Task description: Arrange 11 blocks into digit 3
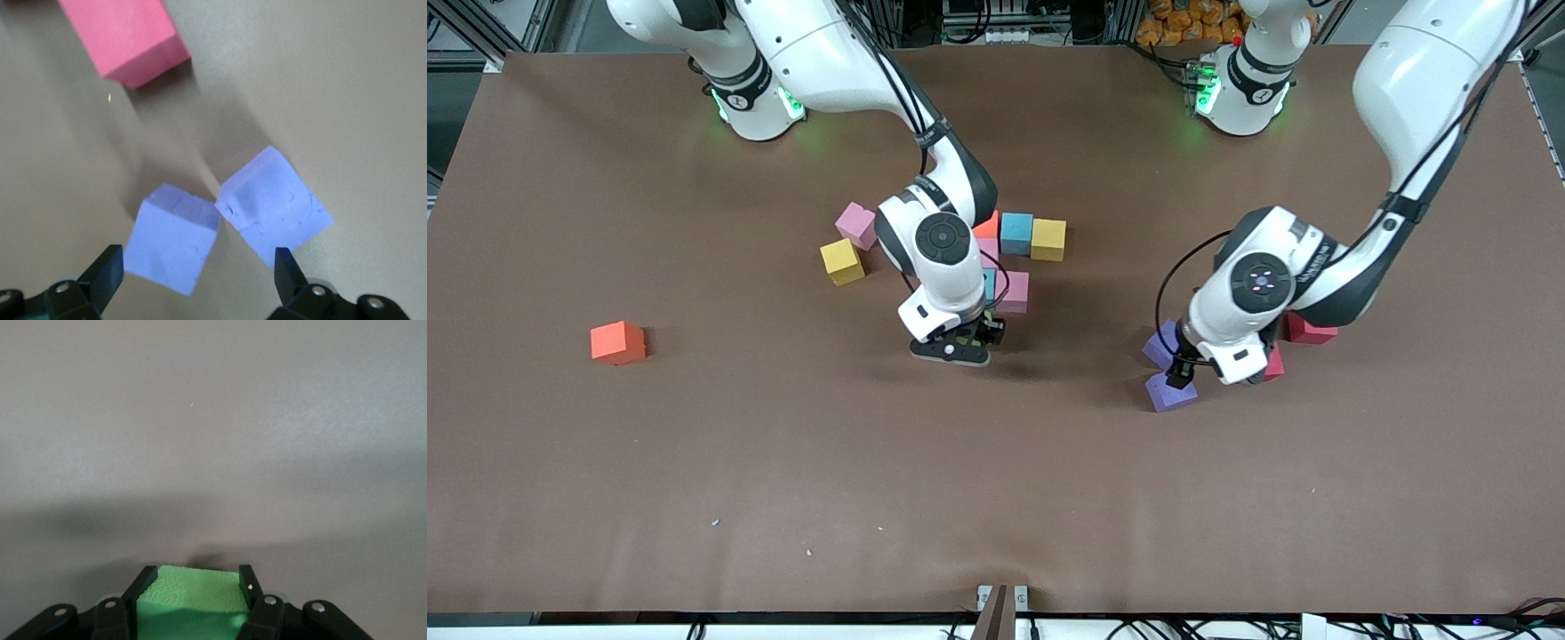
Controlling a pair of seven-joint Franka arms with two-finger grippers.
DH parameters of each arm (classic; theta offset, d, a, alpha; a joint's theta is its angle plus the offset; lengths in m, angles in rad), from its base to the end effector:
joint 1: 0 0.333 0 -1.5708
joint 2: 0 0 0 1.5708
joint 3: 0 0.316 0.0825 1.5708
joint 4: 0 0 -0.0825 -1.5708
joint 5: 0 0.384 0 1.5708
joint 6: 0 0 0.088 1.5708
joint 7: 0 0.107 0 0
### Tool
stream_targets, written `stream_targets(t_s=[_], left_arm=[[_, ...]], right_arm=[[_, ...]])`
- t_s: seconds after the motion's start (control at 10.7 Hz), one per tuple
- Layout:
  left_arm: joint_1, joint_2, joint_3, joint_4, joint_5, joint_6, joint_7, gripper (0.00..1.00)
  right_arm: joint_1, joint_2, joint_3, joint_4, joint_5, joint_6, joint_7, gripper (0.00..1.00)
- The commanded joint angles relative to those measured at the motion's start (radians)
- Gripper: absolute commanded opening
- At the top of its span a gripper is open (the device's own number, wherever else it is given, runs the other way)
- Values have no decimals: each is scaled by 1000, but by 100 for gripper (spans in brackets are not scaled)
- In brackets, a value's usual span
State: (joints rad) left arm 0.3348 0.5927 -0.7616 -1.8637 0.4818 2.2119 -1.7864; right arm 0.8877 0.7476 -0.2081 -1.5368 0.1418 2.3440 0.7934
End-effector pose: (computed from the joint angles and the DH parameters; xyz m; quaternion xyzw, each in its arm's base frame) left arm 0.5909 -0.2169 0.2670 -0.8440 -0.5358 0.0192 0.0123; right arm 0.5396 0.4695 0.2267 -0.9963 0.0747 -0.0401 0.0136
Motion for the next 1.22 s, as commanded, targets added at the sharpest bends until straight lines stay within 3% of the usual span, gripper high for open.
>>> stream_targets(t_s=[0.0, 0.37, 0.84, 1.12], left_arm=[[27, -31, -16, -57, 23, 31, 125, 100], [39, -8, -12, -175, 89, 196, 125, 100], [36, 35, 11, -181, 155, 203, 105, 100], [33, 85, 13, -173, 253, 206, 32, 100]], right_arm=[[8, 19, 10, 6, -2, 27, 9, 0], [19, 24, 10, -31, -11, 90, -2, 0], [28, 18, 9, -42, -62, 104, -19, 0], [28, 16, 10, -65, -90, 147, -28, 0]])
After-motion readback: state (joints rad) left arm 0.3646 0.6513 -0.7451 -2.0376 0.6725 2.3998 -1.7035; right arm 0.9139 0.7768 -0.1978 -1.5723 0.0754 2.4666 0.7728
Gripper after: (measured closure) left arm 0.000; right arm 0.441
